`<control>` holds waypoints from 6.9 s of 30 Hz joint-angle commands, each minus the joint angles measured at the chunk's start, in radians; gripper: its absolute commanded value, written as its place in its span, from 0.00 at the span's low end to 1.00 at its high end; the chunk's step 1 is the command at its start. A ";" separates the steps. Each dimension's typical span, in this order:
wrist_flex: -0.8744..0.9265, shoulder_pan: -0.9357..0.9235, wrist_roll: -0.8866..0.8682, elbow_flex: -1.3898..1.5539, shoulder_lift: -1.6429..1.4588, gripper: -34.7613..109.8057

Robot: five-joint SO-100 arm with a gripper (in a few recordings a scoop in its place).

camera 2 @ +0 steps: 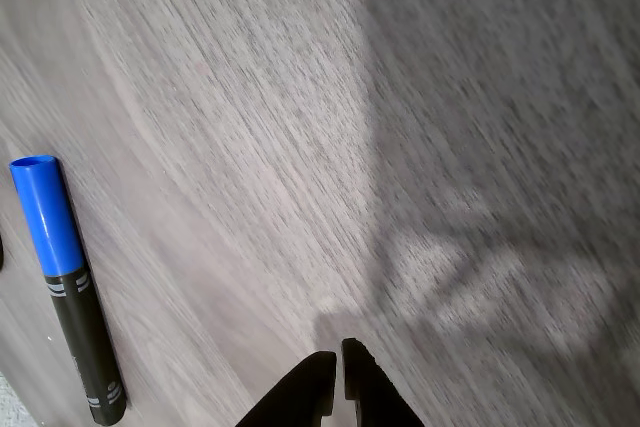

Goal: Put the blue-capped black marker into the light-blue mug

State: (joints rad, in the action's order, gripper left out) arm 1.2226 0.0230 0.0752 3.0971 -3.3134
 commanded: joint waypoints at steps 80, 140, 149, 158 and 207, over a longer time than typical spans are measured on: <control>-0.021 -0.130 0.060 -0.796 0.635 0.30; 0.003 0.195 -0.236 -1.740 2.079 0.24; 0.164 0.161 -0.252 -1.835 1.871 0.24; 0.167 -0.015 -0.362 -1.841 1.624 0.24; -0.307 -0.434 -0.988 -1.534 1.611 0.29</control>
State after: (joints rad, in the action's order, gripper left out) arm 0.9296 -0.4218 -0.9311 1.5677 -1.7119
